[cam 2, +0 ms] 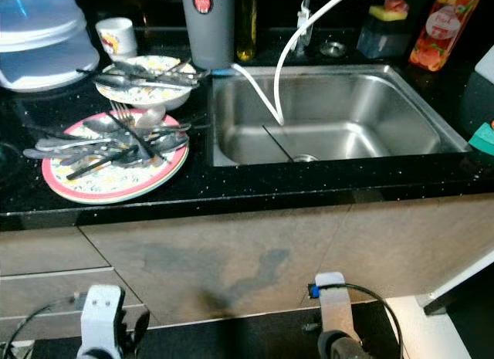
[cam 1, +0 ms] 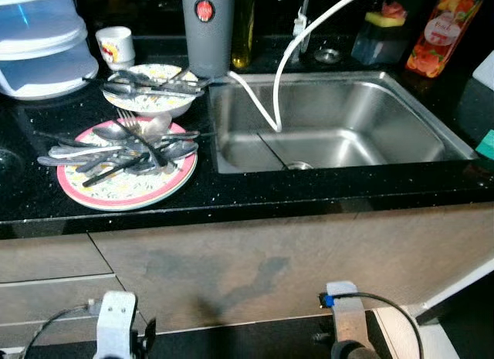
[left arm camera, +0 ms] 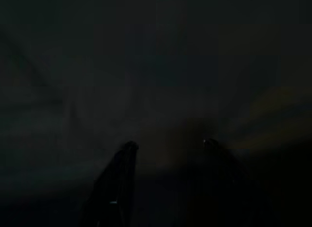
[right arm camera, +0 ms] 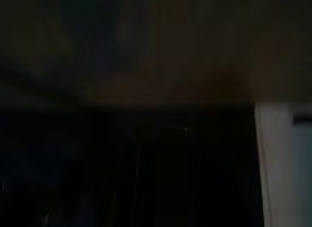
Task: Kitchen organization
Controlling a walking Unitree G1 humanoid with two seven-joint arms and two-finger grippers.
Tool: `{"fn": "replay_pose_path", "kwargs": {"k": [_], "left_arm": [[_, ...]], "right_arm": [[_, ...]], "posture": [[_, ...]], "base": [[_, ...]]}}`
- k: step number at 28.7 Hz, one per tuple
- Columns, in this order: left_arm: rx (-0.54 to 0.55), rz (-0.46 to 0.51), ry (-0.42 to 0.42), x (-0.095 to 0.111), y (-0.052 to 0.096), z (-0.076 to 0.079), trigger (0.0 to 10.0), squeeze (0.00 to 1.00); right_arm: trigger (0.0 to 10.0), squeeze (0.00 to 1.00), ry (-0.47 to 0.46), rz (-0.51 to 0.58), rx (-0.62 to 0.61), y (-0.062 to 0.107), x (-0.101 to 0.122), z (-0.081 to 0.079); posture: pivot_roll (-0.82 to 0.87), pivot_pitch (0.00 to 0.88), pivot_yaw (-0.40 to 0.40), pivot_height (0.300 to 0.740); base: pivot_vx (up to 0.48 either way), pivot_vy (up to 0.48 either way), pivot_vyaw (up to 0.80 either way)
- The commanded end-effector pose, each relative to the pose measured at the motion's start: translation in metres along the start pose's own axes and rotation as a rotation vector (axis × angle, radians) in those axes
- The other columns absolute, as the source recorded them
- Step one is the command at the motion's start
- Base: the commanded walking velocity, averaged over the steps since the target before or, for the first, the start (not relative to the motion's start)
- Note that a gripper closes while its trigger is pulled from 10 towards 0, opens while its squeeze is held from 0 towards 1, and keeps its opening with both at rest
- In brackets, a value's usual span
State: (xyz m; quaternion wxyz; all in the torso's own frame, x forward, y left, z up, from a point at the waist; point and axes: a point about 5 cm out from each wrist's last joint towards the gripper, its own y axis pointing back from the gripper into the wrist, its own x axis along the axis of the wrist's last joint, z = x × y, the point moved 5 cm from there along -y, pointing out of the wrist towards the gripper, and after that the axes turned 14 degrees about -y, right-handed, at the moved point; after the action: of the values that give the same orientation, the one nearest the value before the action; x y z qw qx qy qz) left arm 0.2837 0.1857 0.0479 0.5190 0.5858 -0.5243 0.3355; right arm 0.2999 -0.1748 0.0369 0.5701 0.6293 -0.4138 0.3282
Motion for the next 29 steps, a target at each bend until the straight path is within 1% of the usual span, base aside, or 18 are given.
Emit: {"fn": "replay_pose_path", "kwargs": {"k": [1, 3, 4, 6, 7, 8, 10, 13, 14, 16, 18, 19, 20, 23, 24, 26, 28, 29], "left_arm": [[-0.002, -0.005, 0.004, 0.003, 0.001, -0.003, 10.0, 0.00], [-0.004, 0.005, 0.009, 0.008, 0.000, -0.004, 10.0, 0.00], [-0.024, -0.046, 0.023, -0.006, 0.003, 0.001, 10.0, 0.00], [-0.023, -0.200, 0.028, -0.052, 0.017, 0.005, 10.0, 0.00], [-0.011, -0.213, 0.024, -0.057, 0.022, 0.004, 10.0, 0.00], [-0.008, -0.196, 0.029, -0.052, 0.022, 0.003, 10.0, 0.00], [-0.015, -0.137, 0.043, -0.032, 0.014, 0.003, 10.0, 0.00], [-0.017, -0.138, 0.051, -0.030, 0.011, 0.002, 10.0, 0.00], [-0.017, -0.138, 0.051, -0.030, 0.011, 0.002, 10.0, 0.00], [-0.032, -0.220, 0.056, -0.053, 0.015, 0.007, 10.0, 0.00], [-0.032, -0.220, 0.056, -0.053, 0.015, 0.007, 10.0, 0.00], [-0.039, -0.253, 0.054, -0.064, 0.019, 0.010, 10.0, 0.00], [-0.041, -0.262, 0.038, -0.067, 0.021, 0.011, 10.0, 0.00], [-0.020, -0.221, 0.039, -0.053, 0.018, 0.005, 10.0, 0.00], [-0.020, -0.221, 0.039, -0.053, 0.018, 0.005, 10.0, 0.00], [-0.009, -0.188, 0.049, -0.042, 0.014, 0.001, 10.0, 0.00], [-0.011, -0.186, 0.051, -0.042, 0.014, 0.001, 10.0, 0.00], [-0.030, -0.230, 0.049, -0.055, 0.017, 0.007, 10.0, 0.00]], "right_arm": [[10.0, 0.00, -0.013, 0.033, -0.003, 0.001, 0.013, 0.000], [10.0, 0.00, -0.014, 0.054, 0.002, 0.001, 0.021, -0.001], [10.0, 0.00, 0.000, 0.020, 0.000, 0.001, 0.010, 0.001], [10.0, 0.00, 0.037, -0.113, -0.011, 0.007, -0.033, 0.008], [10.0, 0.00, 0.032, -0.160, -0.029, 0.012, -0.050, 0.015], [10.0, 0.00, 0.022, -0.159, -0.034, 0.013, -0.049, 0.016], [10.0, 0.00, -0.013, -0.105, -0.029, 0.011, -0.028, 0.013], [10.0, 0.00, -0.020, -0.072, -0.024, 0.007, -0.017, 0.009], [10.0, 0.00, -0.020, -0.072, -0.024, 0.007, -0.017, 0.009], [10.0, 0.00, 0.008, -0.128, -0.016, 0.004, -0.035, 0.008], [10.0, 0.00, 0.008, -0.128, -0.016, 0.004, -0.035, 0.008], [10.0, 0.00, 0.039, -0.178, -0.014, 0.005, -0.051, 0.009], [10.0, 0.00, 0.041, -0.193, -0.007, 0.007, -0.057, 0.008], [10.0, 0.00, 0.013, -0.142, 0.018, 0.005, -0.041, -0.001], [10.0, 0.00, 0.013, -0.142, 0.018, 0.005, -0.041, -0.001], [10.0, 0.00, -0.007, -0.091, 0.025, 0.001, -0.023, -0.005], [10.0, 0.00, -0.013, -0.087, 0.025, 0.000, -0.022, -0.004], [10.0, 0.00, 0.020, -0.145, 0.017, 0.000, -0.041, 0.000]], "posture": [[-0.02, 0.182, -0.004, 0.740], [-0.02, 0.177, -0.002, 0.740], [-0.02, 0.177, -0.002, 0.740], [-0.02, 0.179, 0.000, 0.740], [-0.01, 0.184, -0.004, 0.740], [-0.01, 0.184, -0.004, 0.740], [-0.01, 0.179, -0.001, 0.740], [-0.01, 0.173, 0.002, 0.740], [-0.01, 0.173, 0.002, 0.740], [-0.01, 0.159, 0.014, 0.740], [-0.01, 0.159, 0.014, 0.740], [0.00, 0.164, 0.008, 0.740], [0.01, 0.171, 0.004, 0.740], [0.01, 0.178, 0.000, 0.740], [0.01, 0.178, 0.000, 0.740], [0.01, 0.169, -0.001, 0.740], [0.01, 0.162, -0.001, 0.740], [0.01, 0.159, 0.000, 0.740]], "base": [[0.000, 0.000, 0.00], [0.000, 0.000, 0.00], [0.000, 0.000, 0.00], [0.000, 0.000, 0.00], [0.000, 0.000, 0.00], [0.000, 0.000, 0.00], [0.000, 0.000, 0.00], [0.000, 0.000, 0.00], [0.000, 0.000, 0.00], [0.000, 0.000, 0.00], [0.000, 0.000, 0.00], [0.000, 0.000, 0.00], [0.000, 0.000, 0.00], [0.000, 0.000, 0.00], [0.000, 0.000, 0.00], [0.000, 0.000, 0.00], [0.000, 0.000, 0.00], [0.000, 0.000, 0.00]]}}
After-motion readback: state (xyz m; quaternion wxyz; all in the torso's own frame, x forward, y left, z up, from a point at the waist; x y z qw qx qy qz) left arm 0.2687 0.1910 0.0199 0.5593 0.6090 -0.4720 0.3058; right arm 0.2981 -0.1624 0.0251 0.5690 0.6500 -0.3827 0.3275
